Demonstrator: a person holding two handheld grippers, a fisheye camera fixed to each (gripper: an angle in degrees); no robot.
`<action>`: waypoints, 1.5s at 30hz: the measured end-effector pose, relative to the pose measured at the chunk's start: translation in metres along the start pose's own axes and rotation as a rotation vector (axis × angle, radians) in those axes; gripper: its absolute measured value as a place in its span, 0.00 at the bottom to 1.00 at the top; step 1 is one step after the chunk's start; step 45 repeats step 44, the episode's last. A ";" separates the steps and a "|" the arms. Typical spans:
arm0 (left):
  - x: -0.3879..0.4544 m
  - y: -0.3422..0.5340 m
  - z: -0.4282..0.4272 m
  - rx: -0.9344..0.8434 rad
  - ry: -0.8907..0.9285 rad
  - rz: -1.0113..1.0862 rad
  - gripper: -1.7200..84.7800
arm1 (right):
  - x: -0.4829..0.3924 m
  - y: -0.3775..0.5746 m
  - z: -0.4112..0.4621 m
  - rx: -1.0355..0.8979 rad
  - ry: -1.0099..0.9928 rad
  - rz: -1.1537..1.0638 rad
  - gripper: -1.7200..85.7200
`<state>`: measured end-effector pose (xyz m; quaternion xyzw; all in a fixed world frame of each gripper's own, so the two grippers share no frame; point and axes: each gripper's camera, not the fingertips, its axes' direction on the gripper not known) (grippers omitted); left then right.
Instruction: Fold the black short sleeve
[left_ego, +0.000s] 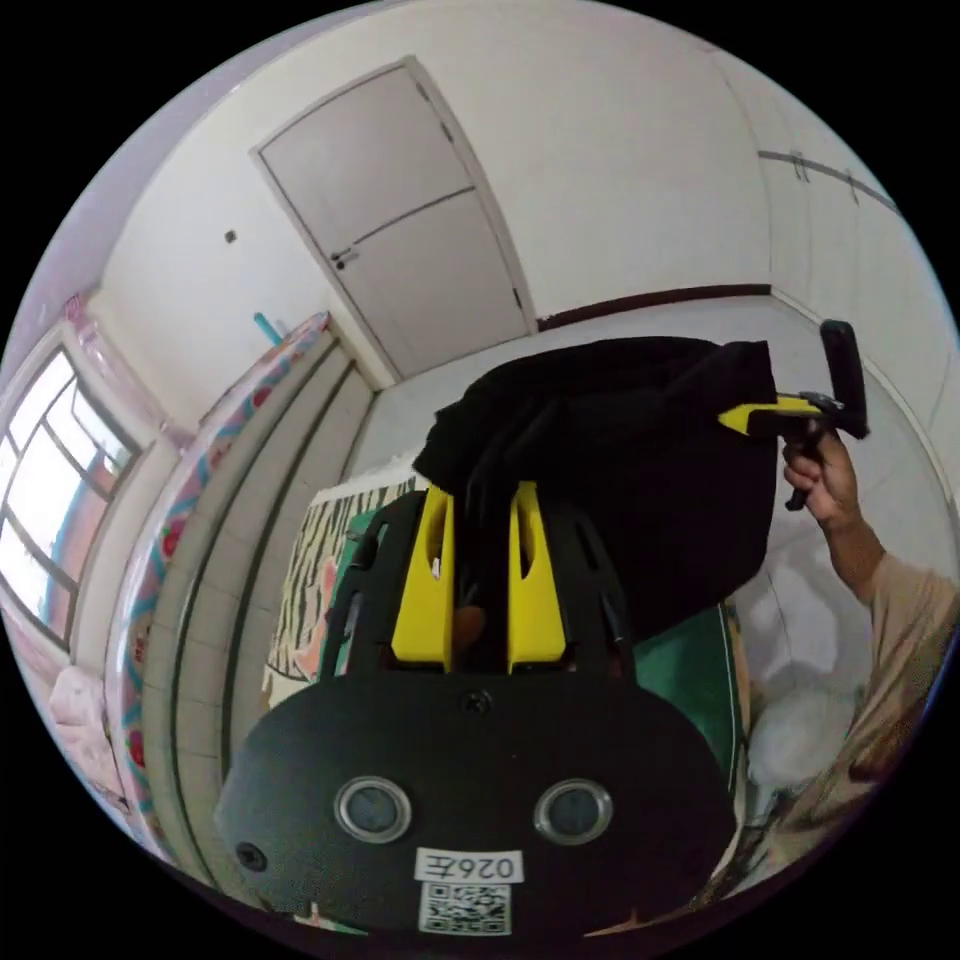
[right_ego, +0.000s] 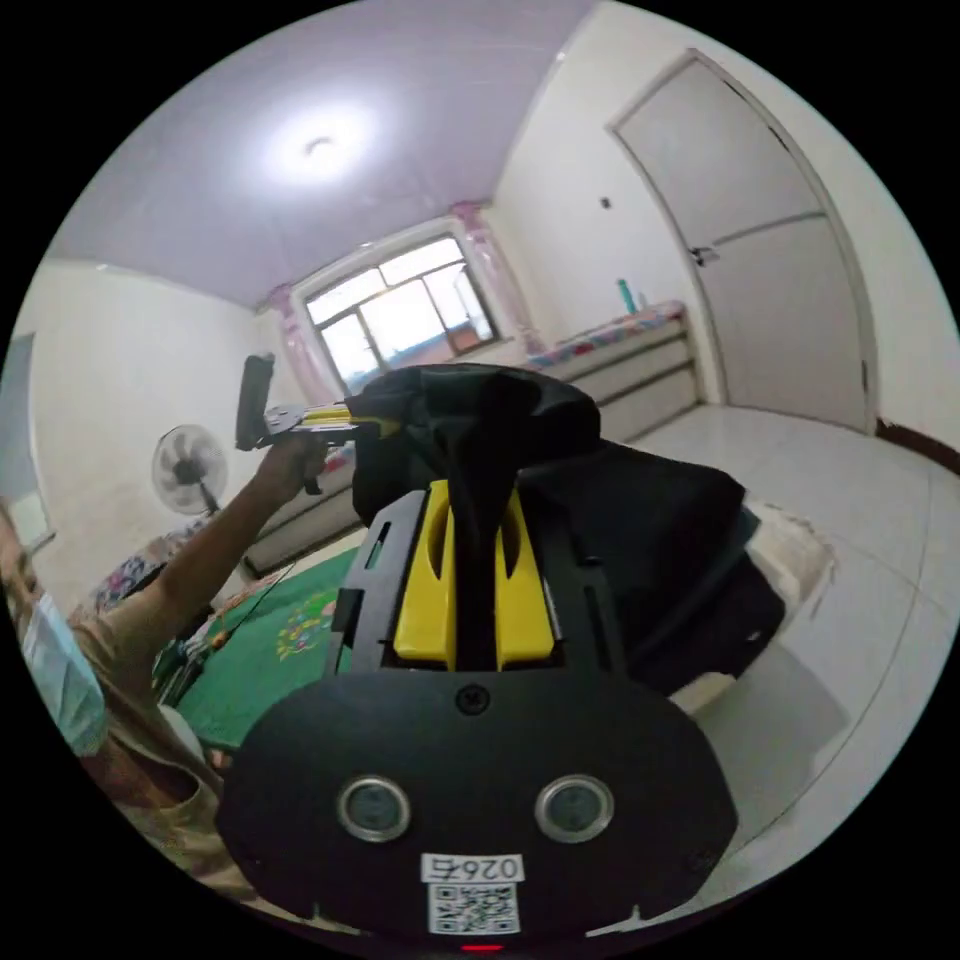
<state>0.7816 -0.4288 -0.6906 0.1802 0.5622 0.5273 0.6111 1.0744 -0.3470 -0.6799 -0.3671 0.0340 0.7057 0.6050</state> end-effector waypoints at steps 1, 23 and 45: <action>-0.005 -0.017 0.029 -0.047 -0.004 -0.042 0.08 | 0.046 -0.007 0.018 -0.029 0.095 0.083 0.07; 0.041 -0.067 0.136 -0.046 -0.056 0.011 0.01 | -0.058 0.104 0.114 0.011 0.690 -0.382 0.00; 0.096 0.588 -0.583 0.080 -0.594 -0.712 0.01 | -0.586 0.337 0.155 -0.105 -0.331 -0.709 0.01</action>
